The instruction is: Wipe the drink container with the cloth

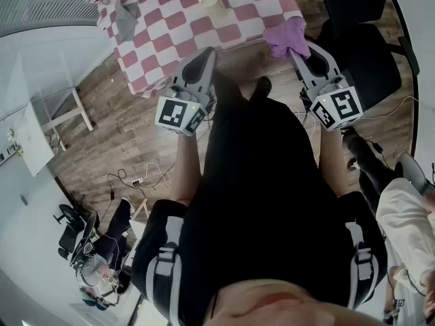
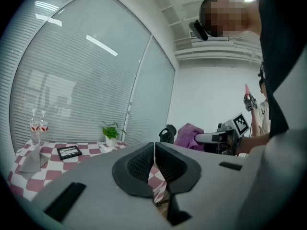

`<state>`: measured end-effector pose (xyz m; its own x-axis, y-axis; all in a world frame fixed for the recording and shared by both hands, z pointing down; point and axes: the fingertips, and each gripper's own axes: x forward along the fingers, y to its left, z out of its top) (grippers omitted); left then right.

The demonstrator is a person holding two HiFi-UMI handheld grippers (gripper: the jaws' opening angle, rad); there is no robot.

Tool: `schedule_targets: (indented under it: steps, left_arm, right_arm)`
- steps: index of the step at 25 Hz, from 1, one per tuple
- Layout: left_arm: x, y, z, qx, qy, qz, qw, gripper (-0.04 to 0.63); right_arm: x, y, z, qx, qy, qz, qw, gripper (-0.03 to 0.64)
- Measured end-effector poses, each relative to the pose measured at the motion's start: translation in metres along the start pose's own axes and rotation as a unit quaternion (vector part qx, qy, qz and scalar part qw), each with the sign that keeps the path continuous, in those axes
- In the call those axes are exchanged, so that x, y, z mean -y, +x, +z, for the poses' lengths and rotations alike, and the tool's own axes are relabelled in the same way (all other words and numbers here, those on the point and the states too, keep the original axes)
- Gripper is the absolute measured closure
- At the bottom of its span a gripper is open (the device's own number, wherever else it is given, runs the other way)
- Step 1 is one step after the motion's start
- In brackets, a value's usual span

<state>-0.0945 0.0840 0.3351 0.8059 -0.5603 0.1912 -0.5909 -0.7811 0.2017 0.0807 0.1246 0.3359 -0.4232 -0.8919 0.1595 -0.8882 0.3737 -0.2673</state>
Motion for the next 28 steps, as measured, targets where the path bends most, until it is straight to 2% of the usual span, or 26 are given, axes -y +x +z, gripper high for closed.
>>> schedule_targets:
  steps: [4,12,18,21,28]
  left_arm:
    - [0.003,0.004,0.000,0.001,0.003,-0.002,1.0000,0.561]
    - [0.002,-0.003,-0.003,-0.009,0.002,0.023,0.9997,0.560]
    - [-0.003,-0.011,-0.007,-0.010,-0.013,0.042,0.9990,0.560]
    - [-0.010,-0.009,-0.012,-0.013,-0.013,0.034,0.9992,0.560]
    - [-0.051,0.009,-0.013,-0.026,-0.017,0.007,0.9995,0.560]
  right_arm:
    - [0.002,-0.002,-0.001,0.003,-0.002,0.001,1.000,0.532]
    - [0.005,-0.002,-0.005,0.007,0.006,0.001,1.000,0.531]
    - [-0.005,0.001,-0.004,0.015,0.025,0.032,0.999,0.525]
    - [-0.004,0.006,-0.008,0.010,0.032,0.022,0.999,0.523]
    - [0.000,0.023,-0.004,0.009,0.039,-0.033,0.999,0.523]
